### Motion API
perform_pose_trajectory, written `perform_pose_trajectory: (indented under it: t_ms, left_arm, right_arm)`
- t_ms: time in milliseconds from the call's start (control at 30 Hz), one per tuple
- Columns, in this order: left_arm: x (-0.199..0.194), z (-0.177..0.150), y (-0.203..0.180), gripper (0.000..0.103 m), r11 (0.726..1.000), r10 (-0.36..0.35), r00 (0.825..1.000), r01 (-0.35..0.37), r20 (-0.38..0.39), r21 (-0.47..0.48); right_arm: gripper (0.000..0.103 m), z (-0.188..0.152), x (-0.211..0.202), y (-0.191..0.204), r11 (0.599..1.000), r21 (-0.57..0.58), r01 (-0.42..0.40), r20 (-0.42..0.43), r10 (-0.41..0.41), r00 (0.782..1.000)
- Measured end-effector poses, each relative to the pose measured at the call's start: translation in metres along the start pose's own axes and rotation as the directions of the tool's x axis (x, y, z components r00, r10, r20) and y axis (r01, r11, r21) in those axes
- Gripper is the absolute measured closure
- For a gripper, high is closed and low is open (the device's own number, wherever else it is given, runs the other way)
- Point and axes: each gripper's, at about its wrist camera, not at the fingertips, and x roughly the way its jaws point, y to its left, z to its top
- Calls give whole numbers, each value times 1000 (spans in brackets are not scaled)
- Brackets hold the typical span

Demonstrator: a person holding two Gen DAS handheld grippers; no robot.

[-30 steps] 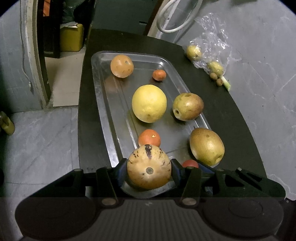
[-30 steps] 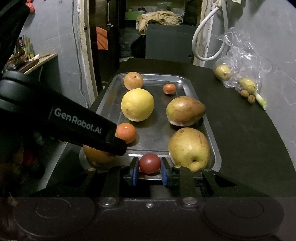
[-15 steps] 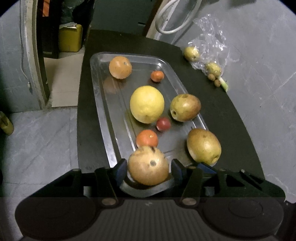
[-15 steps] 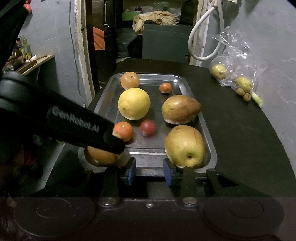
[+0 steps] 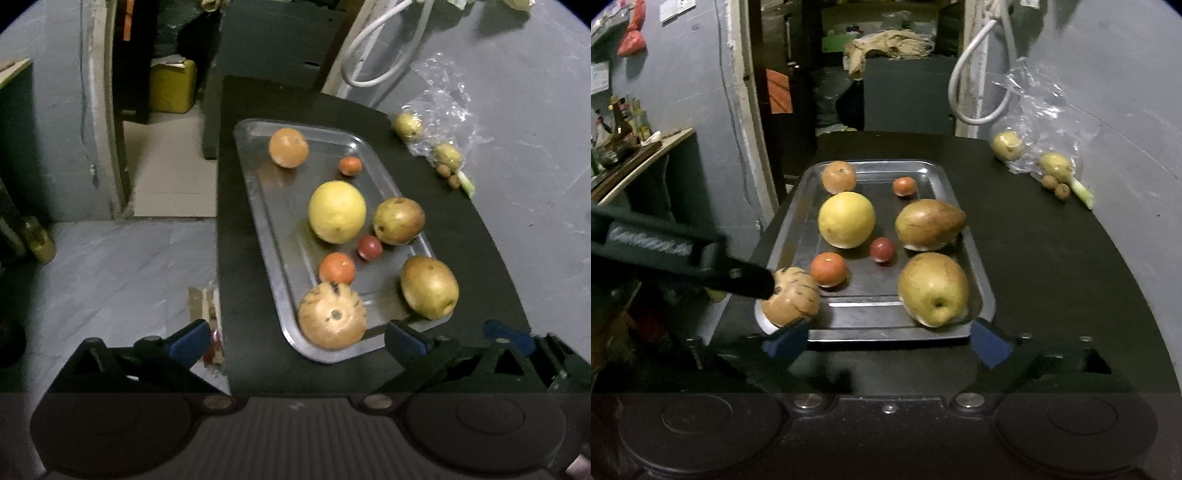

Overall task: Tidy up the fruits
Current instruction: 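Lower the spotted brown fruit into the tray and open the left tool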

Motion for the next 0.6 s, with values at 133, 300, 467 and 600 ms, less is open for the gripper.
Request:
perform_pose_trajectory:
  t_ms: [133,300,467,600]
  left_arm:
    - [-3,-5,2,1,1000,6,999,-6,-33,-3]
    - [-3,-8,-2,1,1000,20,998,-19,-65,16]
    - [-1,-4,-11,1,998,38,996,-35,-81,42]
    - [1,4,-19,1,997,42,996,-37,-82,67]
  right_arm:
    - [1,1,-3,-8,999,32,22,0,-22,1000]
    - [1,-1,0,-18,996,65,55,-21,-54,998]
    - [1,-1,1,-26,993,86,82,-18,-81,997]
    - [1,1,0,-36,989,107,100,0,-100,995]
